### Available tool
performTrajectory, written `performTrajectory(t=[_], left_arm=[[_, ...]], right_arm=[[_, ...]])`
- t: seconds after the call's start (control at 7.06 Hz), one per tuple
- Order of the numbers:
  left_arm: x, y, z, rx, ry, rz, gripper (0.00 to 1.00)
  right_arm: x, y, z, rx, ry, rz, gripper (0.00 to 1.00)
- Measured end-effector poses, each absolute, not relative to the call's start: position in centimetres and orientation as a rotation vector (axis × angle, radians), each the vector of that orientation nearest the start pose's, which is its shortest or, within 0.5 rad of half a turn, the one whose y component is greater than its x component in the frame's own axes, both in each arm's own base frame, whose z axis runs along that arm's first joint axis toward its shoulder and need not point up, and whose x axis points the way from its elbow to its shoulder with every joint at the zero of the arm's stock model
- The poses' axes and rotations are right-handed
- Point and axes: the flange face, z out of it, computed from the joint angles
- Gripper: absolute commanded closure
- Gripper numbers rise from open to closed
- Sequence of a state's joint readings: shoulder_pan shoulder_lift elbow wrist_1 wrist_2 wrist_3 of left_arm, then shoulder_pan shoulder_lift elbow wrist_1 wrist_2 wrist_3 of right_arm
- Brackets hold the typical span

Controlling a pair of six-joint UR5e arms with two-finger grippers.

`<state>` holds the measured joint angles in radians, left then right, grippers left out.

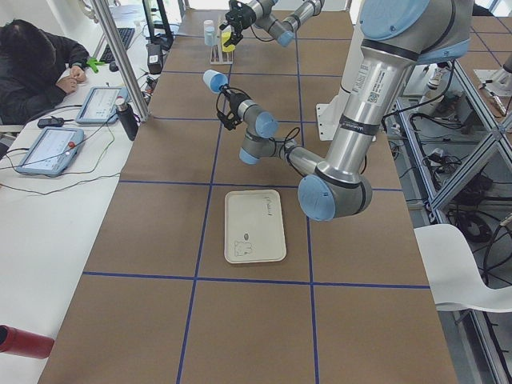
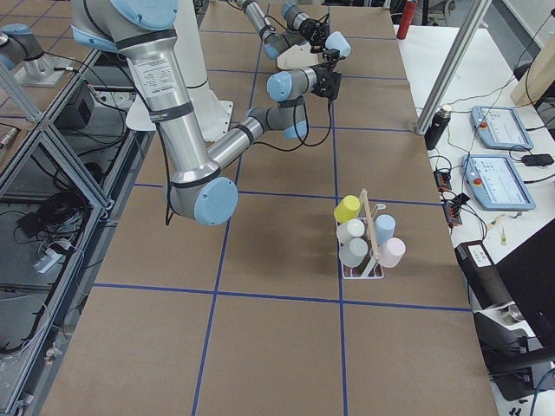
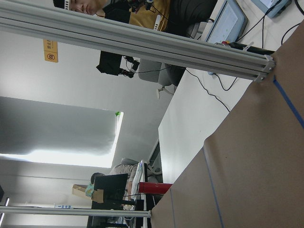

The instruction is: Transfer IKEA cup to right arm and place on rack

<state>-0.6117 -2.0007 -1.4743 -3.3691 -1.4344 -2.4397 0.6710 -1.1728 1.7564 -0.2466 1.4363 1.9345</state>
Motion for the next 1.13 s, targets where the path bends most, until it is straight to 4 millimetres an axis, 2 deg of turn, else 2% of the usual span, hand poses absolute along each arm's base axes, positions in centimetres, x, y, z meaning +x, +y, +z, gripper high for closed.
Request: performTrajectory(t=[0.43,0.71,1.13], left_arm=[[44.3,-42.0,24.5,-0.315,2.37,-0.997,1.0],[45.8,-41.1,21.8,-0.348,2.413,-0.998,1.0],[47.5,-41.4,19.5,-0.357,2.432,-1.001,1.0]], right_arm=[[-36.4,-44.4,22.0,0.392,-2.004,0.846,0.0],[-37.0,-44.3,22.3,0.384,-2.002,0.845,0.0],[-37.6,-44.1,22.1,0.379,-2.004,0.841,0.0]])
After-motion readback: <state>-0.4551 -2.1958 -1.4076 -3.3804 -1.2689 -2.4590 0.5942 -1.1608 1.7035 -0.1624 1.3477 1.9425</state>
